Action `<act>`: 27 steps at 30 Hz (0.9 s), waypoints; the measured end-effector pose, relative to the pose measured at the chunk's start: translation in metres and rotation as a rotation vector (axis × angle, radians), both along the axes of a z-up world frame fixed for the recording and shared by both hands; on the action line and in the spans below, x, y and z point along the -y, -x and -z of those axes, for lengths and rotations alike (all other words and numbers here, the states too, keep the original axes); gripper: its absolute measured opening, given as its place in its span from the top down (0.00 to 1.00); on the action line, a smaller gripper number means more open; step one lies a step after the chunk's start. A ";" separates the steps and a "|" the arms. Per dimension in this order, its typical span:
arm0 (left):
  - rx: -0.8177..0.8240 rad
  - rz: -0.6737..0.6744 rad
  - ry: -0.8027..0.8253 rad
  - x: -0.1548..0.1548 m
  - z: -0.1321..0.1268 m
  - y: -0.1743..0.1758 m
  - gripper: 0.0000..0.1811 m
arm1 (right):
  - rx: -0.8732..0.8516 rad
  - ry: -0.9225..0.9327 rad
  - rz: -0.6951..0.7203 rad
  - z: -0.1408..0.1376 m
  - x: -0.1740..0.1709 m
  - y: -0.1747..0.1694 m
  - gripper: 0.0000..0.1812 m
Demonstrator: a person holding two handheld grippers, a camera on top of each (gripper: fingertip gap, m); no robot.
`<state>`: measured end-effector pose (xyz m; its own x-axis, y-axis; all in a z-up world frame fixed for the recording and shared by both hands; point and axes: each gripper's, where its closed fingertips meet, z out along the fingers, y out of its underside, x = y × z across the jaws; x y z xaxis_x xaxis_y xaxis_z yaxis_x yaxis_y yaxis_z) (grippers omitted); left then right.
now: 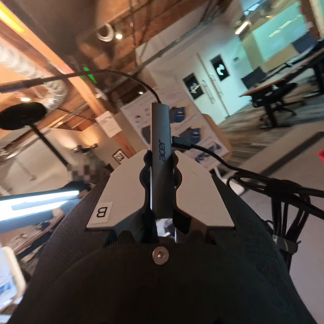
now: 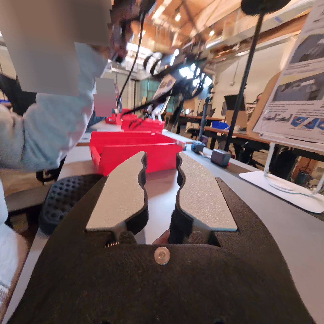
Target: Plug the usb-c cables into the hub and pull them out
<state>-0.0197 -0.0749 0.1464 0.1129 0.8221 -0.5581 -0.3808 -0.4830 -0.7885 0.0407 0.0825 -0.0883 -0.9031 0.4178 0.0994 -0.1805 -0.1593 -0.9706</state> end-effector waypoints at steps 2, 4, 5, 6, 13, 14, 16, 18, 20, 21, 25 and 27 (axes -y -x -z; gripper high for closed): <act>0.066 0.068 0.018 -0.029 0.037 0.003 0.87 | 0.016 0.104 0.017 -0.012 -0.013 0.004 0.83; 0.122 0.128 0.024 -0.055 0.079 0.004 0.87 | 0.070 0.220 -0.001 -0.022 -0.027 0.008 0.83; 0.137 0.139 0.029 -0.066 0.100 0.005 0.87 | 0.111 0.276 -0.030 -0.024 -0.033 0.010 0.83; 0.147 0.144 0.044 -0.075 0.120 0.005 0.87 | 0.159 0.324 -0.053 -0.025 -0.038 0.013 0.81; 0.123 0.264 0.054 -0.120 0.192 -0.017 0.87 | 0.285 0.292 -0.116 -0.021 -0.020 0.021 0.80; 0.122 0.294 0.031 -0.122 0.193 -0.020 0.87 | 0.310 0.273 -0.151 -0.021 -0.013 0.020 0.80; 0.132 0.350 0.020 -0.127 0.197 -0.024 0.87 | 0.360 0.277 -0.232 -0.027 -0.002 0.018 0.80; 0.146 0.373 -0.012 -0.125 0.199 -0.024 0.87 | 0.398 0.254 -0.279 -0.029 0.007 0.020 0.80; 0.163 0.393 -0.042 -0.121 0.202 -0.023 0.87 | 0.398 0.197 -0.291 -0.025 0.016 0.021 0.82; 0.171 0.399 -0.050 -0.119 0.203 -0.022 0.87 | 0.395 0.173 -0.277 -0.023 0.020 0.023 0.83; 0.170 0.433 -0.018 -0.117 0.213 -0.026 0.87 | 0.327 0.074 -0.252 -0.016 0.028 0.021 0.88; 0.155 0.484 0.007 -0.121 0.216 -0.033 0.87 | 0.301 -0.024 -0.239 -0.005 0.030 0.020 0.91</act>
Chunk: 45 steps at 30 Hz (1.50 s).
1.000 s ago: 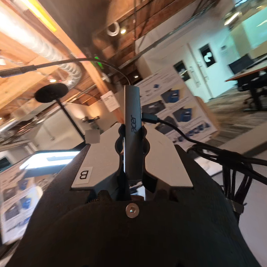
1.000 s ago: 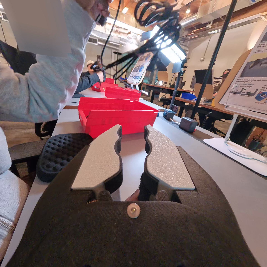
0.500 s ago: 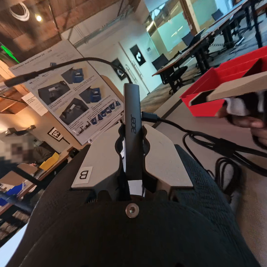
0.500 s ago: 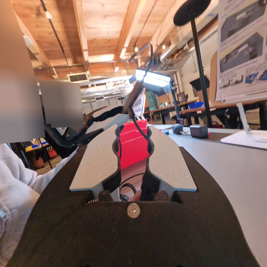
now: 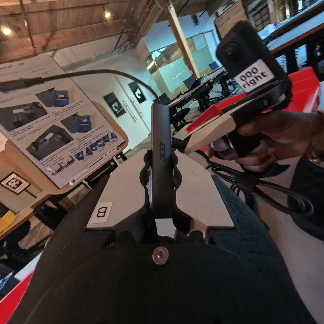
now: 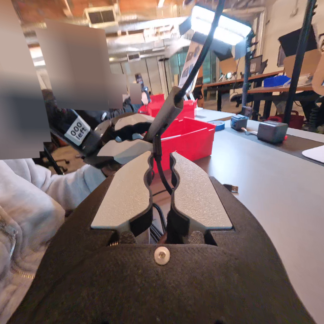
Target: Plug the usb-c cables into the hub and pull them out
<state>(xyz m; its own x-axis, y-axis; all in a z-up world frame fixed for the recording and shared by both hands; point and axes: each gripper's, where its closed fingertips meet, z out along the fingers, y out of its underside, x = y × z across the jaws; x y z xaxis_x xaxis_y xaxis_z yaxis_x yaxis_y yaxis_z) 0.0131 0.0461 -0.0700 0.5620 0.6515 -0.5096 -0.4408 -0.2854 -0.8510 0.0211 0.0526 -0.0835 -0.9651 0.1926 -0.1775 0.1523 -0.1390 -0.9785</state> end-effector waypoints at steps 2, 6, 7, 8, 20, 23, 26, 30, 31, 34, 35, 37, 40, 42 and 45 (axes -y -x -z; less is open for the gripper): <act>-0.008 0.036 0.015 -0.003 0.004 -0.004 0.87 | -0.028 -0.025 -0.042 0.002 0.001 -0.007 0.96; 0.048 0.171 -0.006 -0.004 0.010 -0.015 0.88 | -0.087 -0.073 -0.081 0.011 0.001 -0.016 0.96; 0.109 0.224 -0.023 -0.003 0.013 -0.018 0.88 | -0.105 -0.096 -0.086 0.015 0.001 -0.018 0.96; 0.167 0.284 -0.036 -0.001 0.016 -0.021 0.85 | -0.120 -0.120 -0.093 0.019 0.001 -0.019 0.96; 0.415 0.487 0.364 0.022 0.038 -0.065 0.77 | -0.315 -0.290 -0.177 0.026 0.001 -0.046 0.96; 0.337 0.439 0.558 0.016 0.039 -0.071 0.79 | -0.409 -0.358 -0.187 0.022 0.009 -0.055 0.96; 0.219 0.315 0.676 0.014 0.034 -0.058 0.93 | -0.449 -0.395 -0.196 0.017 0.010 -0.057 0.96; 0.261 0.366 0.608 0.009 0.027 -0.061 0.94 | -0.462 -0.360 -0.210 0.012 0.006 -0.056 0.96; 0.275 0.395 0.549 0.007 0.025 -0.062 0.94 | -0.460 -0.349 -0.204 0.011 0.005 -0.055 0.96; 0.295 0.436 0.424 0.004 0.024 -0.060 0.95 | -0.461 -0.371 -0.168 0.019 0.004 -0.050 0.96; 0.295 0.433 0.410 0.003 0.027 -0.059 0.95 | -0.462 -0.393 -0.156 0.025 0.004 -0.047 0.96; 0.294 0.419 0.388 0.001 0.035 -0.055 0.95 | -0.454 -0.423 -0.136 0.036 0.003 -0.042 0.96; 0.327 0.450 0.301 -0.002 0.042 -0.053 0.95 | -0.430 -0.438 -0.128 0.048 0.003 -0.038 0.96; 0.355 0.452 0.265 -0.002 0.049 -0.048 0.95 | -0.417 -0.473 -0.114 0.058 0.003 -0.032 0.96; 0.405 0.471 0.167 -0.005 0.056 -0.041 0.95 | -0.363 -0.507 -0.113 0.074 0.004 -0.023 0.96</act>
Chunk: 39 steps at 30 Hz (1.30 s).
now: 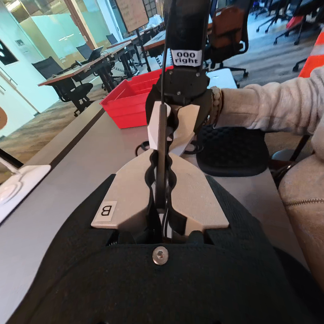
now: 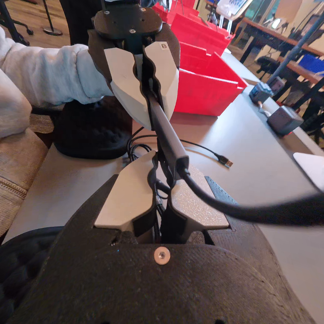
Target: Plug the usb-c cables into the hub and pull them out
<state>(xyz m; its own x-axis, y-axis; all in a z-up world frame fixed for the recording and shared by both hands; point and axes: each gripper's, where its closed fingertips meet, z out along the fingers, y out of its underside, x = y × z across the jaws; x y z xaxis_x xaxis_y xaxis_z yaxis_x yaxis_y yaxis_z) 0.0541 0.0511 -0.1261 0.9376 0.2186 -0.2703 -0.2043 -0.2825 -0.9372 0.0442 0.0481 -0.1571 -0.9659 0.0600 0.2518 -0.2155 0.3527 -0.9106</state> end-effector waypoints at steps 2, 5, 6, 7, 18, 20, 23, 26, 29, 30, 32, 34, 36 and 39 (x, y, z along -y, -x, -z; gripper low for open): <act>0.048 -0.005 -0.026 0.000 0.006 0.004 0.95 | 0.045 0.004 0.000 0.006 0.001 0.003 0.96; 0.074 -0.018 -0.094 0.002 0.001 0.007 0.95 | 0.087 0.041 -0.003 0.000 0.002 0.005 0.96; 0.077 -0.023 -0.111 0.003 -0.002 0.009 0.95 | 0.106 0.078 0.006 -0.006 0.003 0.007 0.96; 0.091 -0.019 -0.120 0.005 -0.003 0.010 0.95 | 0.128 0.122 0.006 -0.010 0.003 0.007 0.96; 0.204 0.034 -0.197 0.009 -0.003 0.008 0.95 | 0.331 0.361 -0.084 -0.037 0.005 0.001 0.95; 0.214 0.045 -0.198 0.009 -0.002 0.007 0.94 | 0.331 0.344 -0.097 -0.035 0.005 -0.001 0.95; 0.221 0.043 -0.182 0.008 0.002 0.007 0.93 | 0.285 0.295 -0.087 -0.030 0.005 -0.002 0.95; 0.172 0.051 -0.124 0.005 0.007 0.003 0.85 | 0.249 0.284 -0.074 -0.031 0.005 -0.002 0.95; 0.090 0.022 -0.090 0.003 0.008 0.005 0.82 | 0.223 0.281 -0.064 -0.031 0.004 -0.002 0.96; 0.089 0.020 -0.106 0.003 0.005 0.006 0.82 | 0.220 0.284 -0.064 -0.032 0.004 -0.002 0.96; 0.101 0.015 -0.153 0.006 -0.002 0.008 0.83 | 0.218 0.278 -0.057 -0.032 0.004 -0.001 0.96; 0.082 -0.018 -0.175 0.011 -0.008 0.012 0.83 | 0.219 0.270 -0.045 -0.030 0.004 0.001 0.96; 0.035 -0.038 -0.180 0.014 -0.015 0.013 0.83 | 0.220 0.269 -0.037 -0.029 0.004 0.002 0.96; -0.019 -0.021 -0.063 0.009 -0.014 0.005 0.88 | 0.191 0.243 -0.029 -0.026 0.006 0.002 0.96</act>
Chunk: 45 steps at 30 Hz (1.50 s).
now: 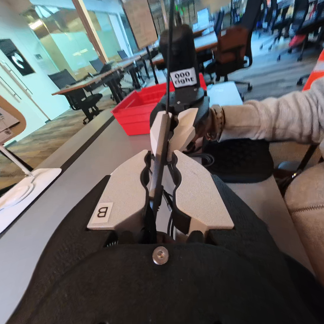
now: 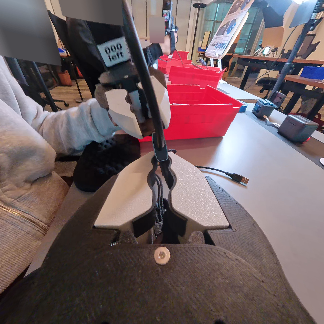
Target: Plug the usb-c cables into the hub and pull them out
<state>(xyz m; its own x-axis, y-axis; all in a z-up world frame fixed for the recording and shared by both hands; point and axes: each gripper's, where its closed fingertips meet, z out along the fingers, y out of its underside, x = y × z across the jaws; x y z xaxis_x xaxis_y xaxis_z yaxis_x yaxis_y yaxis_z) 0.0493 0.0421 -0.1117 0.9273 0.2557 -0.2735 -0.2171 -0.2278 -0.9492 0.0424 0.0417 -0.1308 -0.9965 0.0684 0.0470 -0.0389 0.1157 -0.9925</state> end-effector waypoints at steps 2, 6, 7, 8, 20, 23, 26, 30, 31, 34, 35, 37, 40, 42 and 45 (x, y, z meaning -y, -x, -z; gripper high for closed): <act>-0.003 -0.024 0.119 -0.003 0.005 0.001 0.88 | -0.019 -0.014 0.000 0.001 0.003 -0.002 0.96; -0.002 -0.020 0.244 -0.010 0.006 0.000 0.89 | -0.043 -0.019 0.001 0.000 0.005 -0.004 0.96; 0.004 -0.003 0.277 -0.012 0.010 -0.003 0.90 | -0.046 -0.024 -0.004 0.001 0.005 -0.005 0.96; -0.011 0.000 0.304 -0.013 0.012 -0.003 0.90 | -0.051 -0.036 0.000 0.003 0.005 -0.005 0.96; 0.042 0.026 -0.041 -0.007 0.006 0.001 0.95 | -0.086 -0.039 0.007 0.007 0.009 -0.003 0.96; 0.042 0.013 -0.051 -0.008 0.010 0.003 0.95 | -0.085 -0.049 0.022 0.011 0.009 -0.001 0.96; 0.059 -0.015 -0.042 -0.008 0.014 0.009 0.95 | -0.124 -0.080 0.067 0.016 0.009 0.004 0.95; 0.094 -0.036 -0.072 -0.005 0.013 0.013 0.95 | -0.194 -0.098 0.126 0.016 0.010 0.008 0.95; 0.095 -0.044 -0.069 -0.005 0.014 0.014 0.95 | -0.208 -0.109 0.138 0.017 0.010 0.009 0.95; 0.122 -0.106 -0.092 -0.004 0.011 0.023 0.95 | -0.343 -0.130 0.266 0.011 0.009 0.021 0.95; 0.165 -0.110 -0.132 -0.004 0.007 0.026 0.95 | -0.435 -0.129 0.329 0.005 0.008 0.023 0.94; 0.255 -0.134 -0.240 -0.002 -0.004 0.031 0.95 | -0.653 -0.137 0.459 -0.007 0.006 0.026 0.94; 0.372 -0.152 -0.317 -0.003 -0.005 0.036 0.95 | -0.829 -0.239 0.562 -0.004 0.009 0.031 0.88; 0.433 -0.150 -0.371 -0.003 -0.006 0.038 0.95 | -0.860 -0.274 0.627 -0.005 0.008 0.037 0.91; 0.439 -0.162 -0.406 -0.002 -0.007 0.038 0.94 | -0.851 -0.285 0.655 -0.008 0.007 0.038 0.93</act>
